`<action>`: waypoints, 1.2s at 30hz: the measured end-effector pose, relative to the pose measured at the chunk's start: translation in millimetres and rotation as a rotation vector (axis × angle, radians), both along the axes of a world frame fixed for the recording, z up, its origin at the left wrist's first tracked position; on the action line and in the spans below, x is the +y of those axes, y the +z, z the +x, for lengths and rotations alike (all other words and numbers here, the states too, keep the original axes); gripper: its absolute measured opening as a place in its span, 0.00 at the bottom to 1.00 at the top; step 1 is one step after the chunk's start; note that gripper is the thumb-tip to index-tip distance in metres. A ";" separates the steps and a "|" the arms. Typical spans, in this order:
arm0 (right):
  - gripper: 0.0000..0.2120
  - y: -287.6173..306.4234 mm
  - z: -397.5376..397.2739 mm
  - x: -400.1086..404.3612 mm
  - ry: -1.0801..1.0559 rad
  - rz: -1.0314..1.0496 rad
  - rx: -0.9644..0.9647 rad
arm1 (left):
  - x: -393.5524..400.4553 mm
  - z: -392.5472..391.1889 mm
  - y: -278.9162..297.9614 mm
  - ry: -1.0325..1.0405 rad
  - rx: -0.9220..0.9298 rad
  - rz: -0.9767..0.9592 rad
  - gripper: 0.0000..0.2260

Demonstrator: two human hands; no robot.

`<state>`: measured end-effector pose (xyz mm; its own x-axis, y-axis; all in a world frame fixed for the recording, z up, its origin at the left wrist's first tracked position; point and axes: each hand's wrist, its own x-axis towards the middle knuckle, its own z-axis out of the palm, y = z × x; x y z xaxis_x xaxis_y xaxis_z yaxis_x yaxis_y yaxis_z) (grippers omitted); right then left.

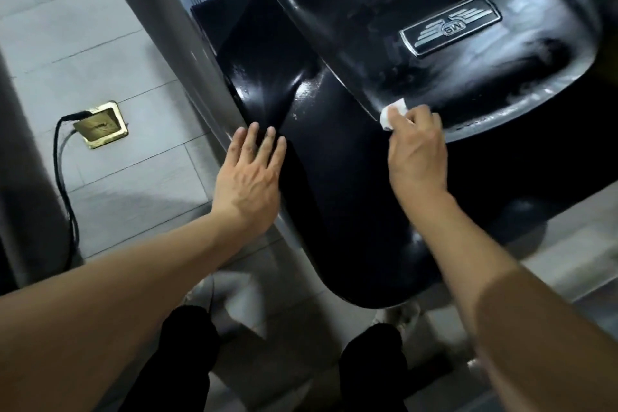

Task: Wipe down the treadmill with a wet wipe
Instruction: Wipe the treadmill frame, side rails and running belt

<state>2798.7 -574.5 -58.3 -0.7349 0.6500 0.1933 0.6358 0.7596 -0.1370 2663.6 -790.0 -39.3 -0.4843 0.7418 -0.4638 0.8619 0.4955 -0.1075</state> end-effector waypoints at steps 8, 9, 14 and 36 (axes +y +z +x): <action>0.11 -21.0 56.2 -119.9 0.494 -0.120 -0.035 | 25.6 29.5 -0.9 0.020 -0.245 0.024 0.35; 0.12 -20.7 58.7 -117.9 0.517 -0.117 -0.033 | 25.2 28.3 -2.1 0.023 -0.271 0.027 0.36; 0.18 -3.3 37.3 -15.8 0.020 0.010 0.084 | 24.6 30.6 -11.0 0.038 -0.390 -0.005 0.41; 0.17 -14.1 120.0 -136.3 -0.356 -0.392 0.281 | 37.1 88.6 16.2 -0.064 -0.444 0.157 0.38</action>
<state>2918.7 -710.8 -72.4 -0.4147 0.9088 0.0450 0.7407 0.3659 -0.5635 2752.2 -752.9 -23.1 -0.2158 0.8412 -0.4958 0.8369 0.4209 0.3498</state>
